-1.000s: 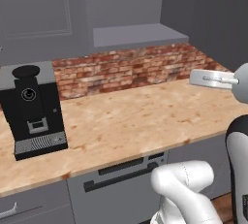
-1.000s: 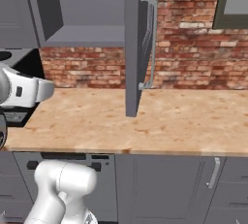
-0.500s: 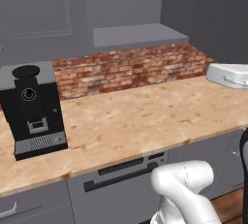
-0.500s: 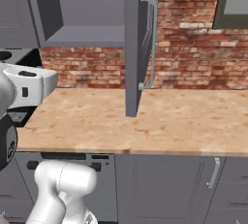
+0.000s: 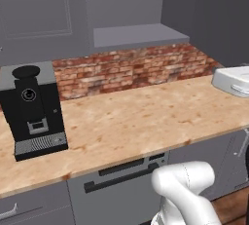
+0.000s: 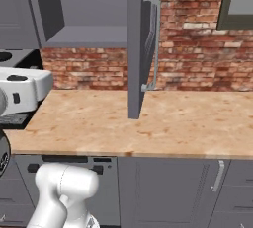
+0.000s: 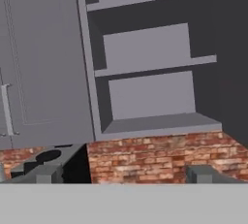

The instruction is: Open the cabinet. Pick the spray and place it next to the sink. Then close the cabinet.

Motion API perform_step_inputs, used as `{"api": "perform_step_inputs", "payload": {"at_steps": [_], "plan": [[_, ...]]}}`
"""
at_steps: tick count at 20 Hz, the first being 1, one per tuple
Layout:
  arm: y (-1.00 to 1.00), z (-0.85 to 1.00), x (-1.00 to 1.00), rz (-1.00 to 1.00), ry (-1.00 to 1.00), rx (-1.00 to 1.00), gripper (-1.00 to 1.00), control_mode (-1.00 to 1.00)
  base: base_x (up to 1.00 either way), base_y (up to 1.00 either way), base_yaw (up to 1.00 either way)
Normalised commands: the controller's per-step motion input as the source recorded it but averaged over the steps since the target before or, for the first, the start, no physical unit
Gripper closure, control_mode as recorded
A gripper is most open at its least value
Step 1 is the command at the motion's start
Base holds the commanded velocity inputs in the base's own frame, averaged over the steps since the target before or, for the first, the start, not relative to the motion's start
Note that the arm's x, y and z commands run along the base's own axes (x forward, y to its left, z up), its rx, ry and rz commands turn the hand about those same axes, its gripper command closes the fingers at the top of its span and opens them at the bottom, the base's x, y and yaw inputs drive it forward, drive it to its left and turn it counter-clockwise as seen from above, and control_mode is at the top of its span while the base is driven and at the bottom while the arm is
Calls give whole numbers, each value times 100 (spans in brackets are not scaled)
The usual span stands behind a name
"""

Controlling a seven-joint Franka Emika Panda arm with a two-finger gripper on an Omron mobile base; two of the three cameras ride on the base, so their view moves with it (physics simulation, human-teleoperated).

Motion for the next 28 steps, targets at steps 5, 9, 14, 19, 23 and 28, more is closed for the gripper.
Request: {"api": "perform_step_inputs", "payload": {"at_steps": [5, 9, 14, 19, 23, 28], "plan": [[-23, 0, -37, 0, 3, -1, -100, -100, 0, 0, 0], [-40, 1, -43, 0, 0, 0, -100, -100, 0, 0, 0], [-44, 12, -30, -1, -14, 0, -100, -100, 0, 0, 0], [-31, 23, -20, 0, -3, 0, -100, -100, 0, 0, 0], [-44, 0, -1, -1, -3, 0, -100, -100, 0, 0, 0], [-50, 0, 0, -2, -3, 0, -100, -100, 0, 0, 0]]}}
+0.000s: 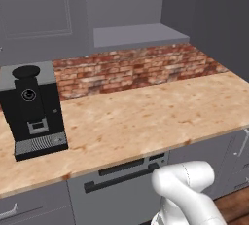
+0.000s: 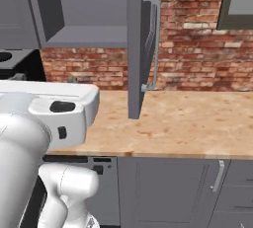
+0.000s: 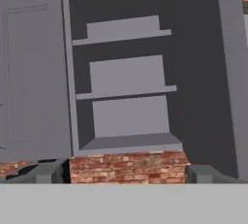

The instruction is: Open the cabinet. Pick the spray and place it next to the sink. Then close the cabinet.

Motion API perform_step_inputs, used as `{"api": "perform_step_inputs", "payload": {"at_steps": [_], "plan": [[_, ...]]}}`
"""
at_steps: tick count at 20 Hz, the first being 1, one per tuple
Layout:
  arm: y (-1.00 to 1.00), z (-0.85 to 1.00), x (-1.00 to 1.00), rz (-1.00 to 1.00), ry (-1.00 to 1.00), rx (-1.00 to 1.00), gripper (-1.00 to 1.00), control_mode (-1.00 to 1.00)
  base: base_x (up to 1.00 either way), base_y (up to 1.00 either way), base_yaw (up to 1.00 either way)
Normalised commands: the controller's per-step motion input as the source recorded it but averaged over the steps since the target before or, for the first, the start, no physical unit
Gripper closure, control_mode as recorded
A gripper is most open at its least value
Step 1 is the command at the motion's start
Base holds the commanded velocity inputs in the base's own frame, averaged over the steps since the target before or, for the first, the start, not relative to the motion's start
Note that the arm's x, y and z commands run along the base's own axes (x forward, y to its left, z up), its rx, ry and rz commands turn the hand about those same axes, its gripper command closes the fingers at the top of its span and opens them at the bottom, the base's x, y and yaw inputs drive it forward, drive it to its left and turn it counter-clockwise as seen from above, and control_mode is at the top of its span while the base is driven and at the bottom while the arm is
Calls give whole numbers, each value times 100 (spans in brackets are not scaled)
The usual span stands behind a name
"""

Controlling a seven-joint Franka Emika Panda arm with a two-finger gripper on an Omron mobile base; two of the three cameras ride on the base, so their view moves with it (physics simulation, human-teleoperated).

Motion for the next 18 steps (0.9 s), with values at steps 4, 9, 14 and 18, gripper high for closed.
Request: {"api": "perform_step_inputs", "payload": {"at_steps": [4, 9, 14, 18], "plan": [[-44, 0, 0, 0, -3, 0, -100, -100, 0, 0, 0], [-49, 0, 0, 0, -2, 0, -100, -100, 0, 0, 0], [-42, -4, 2, 0, -4, 0, -100, -100, 0, 0, 0], [-8, -24, 35, 1, -4, 0, -100, -100, 0, 0, 0]]}}
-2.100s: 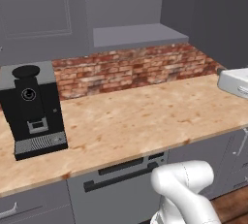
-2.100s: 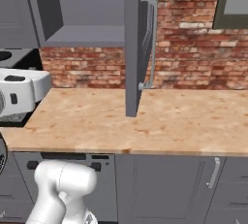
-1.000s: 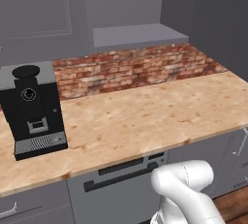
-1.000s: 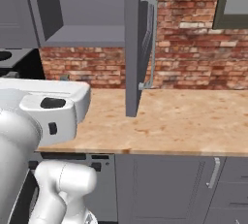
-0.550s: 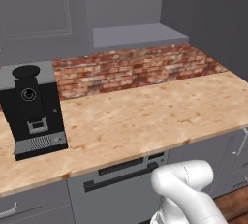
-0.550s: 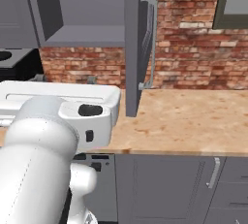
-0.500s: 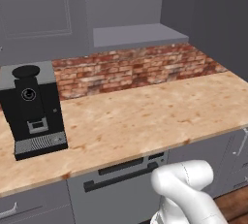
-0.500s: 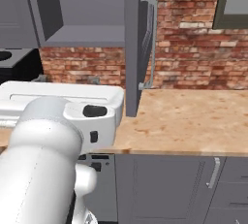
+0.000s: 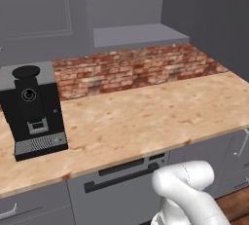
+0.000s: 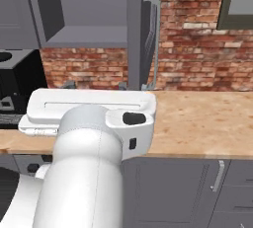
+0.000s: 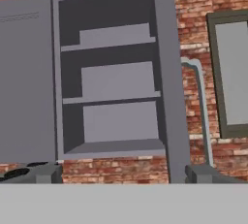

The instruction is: Open the cabinet. Pick the spray and place it next to the sink. Then close the cabinet.

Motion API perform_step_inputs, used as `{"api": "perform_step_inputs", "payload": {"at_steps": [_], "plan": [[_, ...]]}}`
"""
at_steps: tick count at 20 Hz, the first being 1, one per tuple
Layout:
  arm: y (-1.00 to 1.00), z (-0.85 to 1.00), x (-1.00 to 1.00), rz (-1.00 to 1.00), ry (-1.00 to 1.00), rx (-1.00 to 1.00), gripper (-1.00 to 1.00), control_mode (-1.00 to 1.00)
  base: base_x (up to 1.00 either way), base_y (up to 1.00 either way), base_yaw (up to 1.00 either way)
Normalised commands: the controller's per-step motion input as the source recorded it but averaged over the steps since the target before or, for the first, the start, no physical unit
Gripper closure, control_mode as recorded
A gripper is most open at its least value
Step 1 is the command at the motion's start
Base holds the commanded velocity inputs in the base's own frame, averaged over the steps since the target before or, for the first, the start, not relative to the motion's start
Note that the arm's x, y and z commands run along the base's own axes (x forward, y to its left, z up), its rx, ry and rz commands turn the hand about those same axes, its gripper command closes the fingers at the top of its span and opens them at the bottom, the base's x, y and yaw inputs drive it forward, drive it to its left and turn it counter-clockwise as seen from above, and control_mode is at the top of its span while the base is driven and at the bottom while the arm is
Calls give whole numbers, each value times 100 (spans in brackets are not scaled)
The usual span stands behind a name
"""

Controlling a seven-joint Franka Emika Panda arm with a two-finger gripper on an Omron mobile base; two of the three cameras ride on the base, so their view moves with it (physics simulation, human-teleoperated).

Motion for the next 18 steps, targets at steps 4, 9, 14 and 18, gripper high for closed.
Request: {"api": "perform_step_inputs", "payload": {"at_steps": [4, 9, 14, 18], "plan": [[-2, -26, 43, 3, -2, 0, -100, -100, 0, 0, 0], [-37, -6, 33, 18, 0, 0, -100, -100, 0, 0, 0], [-49, 0, 0, 31, 0, 0, -100, -100, 0, 0, 0], [-37, 0, 2, 33, 0, 0, -100, -100, 0, 0, 0]]}}
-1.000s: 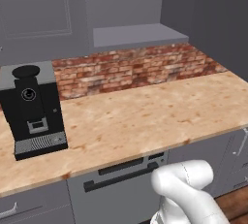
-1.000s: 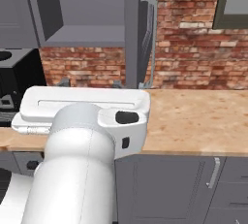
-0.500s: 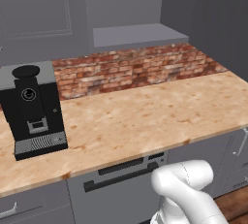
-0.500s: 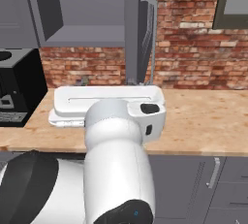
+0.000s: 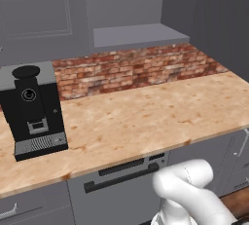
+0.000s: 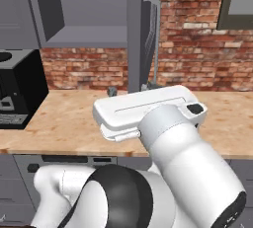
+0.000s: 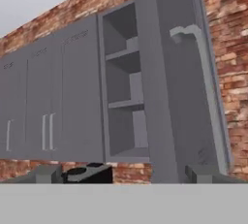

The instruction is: Open the cabinet. Pick the spray and place it next to the sink. Then close the cabinet.

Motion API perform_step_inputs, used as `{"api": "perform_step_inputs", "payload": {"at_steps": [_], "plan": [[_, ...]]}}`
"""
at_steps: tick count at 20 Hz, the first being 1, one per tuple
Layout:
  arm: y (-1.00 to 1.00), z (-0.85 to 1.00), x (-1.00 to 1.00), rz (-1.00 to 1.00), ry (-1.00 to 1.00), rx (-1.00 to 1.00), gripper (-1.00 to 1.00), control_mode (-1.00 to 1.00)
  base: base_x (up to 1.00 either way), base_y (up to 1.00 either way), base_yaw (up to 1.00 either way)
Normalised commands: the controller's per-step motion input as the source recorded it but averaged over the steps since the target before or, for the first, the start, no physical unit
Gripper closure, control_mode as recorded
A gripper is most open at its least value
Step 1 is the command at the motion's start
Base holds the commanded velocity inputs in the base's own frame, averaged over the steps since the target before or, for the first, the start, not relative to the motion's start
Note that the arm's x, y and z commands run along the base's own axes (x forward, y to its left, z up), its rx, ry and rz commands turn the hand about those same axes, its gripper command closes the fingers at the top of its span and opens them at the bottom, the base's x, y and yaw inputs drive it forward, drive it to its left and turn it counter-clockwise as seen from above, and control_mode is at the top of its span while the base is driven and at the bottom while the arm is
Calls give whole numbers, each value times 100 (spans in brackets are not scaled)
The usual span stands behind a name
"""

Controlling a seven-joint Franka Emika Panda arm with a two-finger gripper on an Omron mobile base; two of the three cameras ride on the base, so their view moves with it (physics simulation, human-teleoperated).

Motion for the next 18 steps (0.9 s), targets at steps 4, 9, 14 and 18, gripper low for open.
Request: {"api": "perform_step_inputs", "payload": {"at_steps": [4, 9, 14, 18], "plan": [[-12, 0, 13, 32, 0, 0, -100, -100, 0, 0, 0], [-16, 0, 18, 33, 0, 0, -100, -100, 0, 0, 0], [-21, -3, 28, 27, -1, 0, -100, -100, 0, 0, 0], [-7, -32, 53, 10, 0, 0, -100, -100, 0, 0, 0]]}}
